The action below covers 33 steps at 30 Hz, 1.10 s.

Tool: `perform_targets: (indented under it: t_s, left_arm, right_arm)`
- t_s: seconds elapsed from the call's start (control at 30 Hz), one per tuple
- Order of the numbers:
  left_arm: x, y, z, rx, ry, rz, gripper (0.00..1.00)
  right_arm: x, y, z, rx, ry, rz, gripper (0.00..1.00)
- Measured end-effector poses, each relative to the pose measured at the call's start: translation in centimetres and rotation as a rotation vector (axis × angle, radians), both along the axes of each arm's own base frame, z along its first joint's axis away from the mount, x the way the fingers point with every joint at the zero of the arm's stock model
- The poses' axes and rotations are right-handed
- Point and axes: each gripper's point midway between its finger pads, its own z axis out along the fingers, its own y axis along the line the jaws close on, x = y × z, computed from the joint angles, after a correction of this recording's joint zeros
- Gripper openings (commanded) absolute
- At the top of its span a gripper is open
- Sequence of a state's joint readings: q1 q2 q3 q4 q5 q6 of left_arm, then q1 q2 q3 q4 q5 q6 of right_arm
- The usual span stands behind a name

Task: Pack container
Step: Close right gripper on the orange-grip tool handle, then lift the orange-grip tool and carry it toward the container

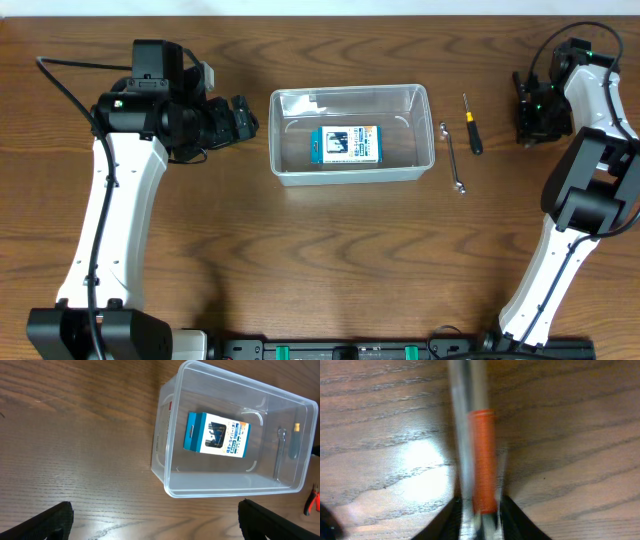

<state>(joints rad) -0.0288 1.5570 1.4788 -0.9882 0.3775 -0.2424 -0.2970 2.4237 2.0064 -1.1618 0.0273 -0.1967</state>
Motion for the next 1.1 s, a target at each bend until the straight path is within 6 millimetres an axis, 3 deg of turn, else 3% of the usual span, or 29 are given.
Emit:
perform_targets:
  t_s: [0.1,0.23,0.5,0.67,0.87,1.0,1.1]
  left_arm:
    - [0.0,0.0,0.0,0.000,0.000,0.000,0.98]
    - [0.0,0.0,0.0,0.000,0.000,0.000,0.98]
    - [0.0,0.0,0.0,0.000,0.000,0.000,0.98]
    - [0.0,0.0,0.0,0.000,0.000,0.000,0.98]
    - [0.0,0.0,0.0,0.000,0.000,0.000,0.98]
    - [0.0,0.0,0.0,0.000,0.000,0.000,0.98]
    - [0.0,0.0,0.0,0.000,0.000,0.000,0.98]
  right_arm:
    - [0.0,0.0,0.0,-0.001,0.000,-0.001,0.23]
    - [-0.1,-0.1,0.1,-0.007,0.002,-0.003,0.01]
    - [-0.6,0.0,0.5,-0.001,0.027,-0.001,0.01]
    - [0.1,0.0,2.6,-0.006,0.013,0.004,0.01]
    - [4.8,1.4,9.2,0.010,-0.191,0.039,0.01]
    - [7.4,4.9,15.8,0.046,-0.377,0.145,0.01]
    - [8.0,8.7,21.2,0.052,-0.502,0.260,0.01]
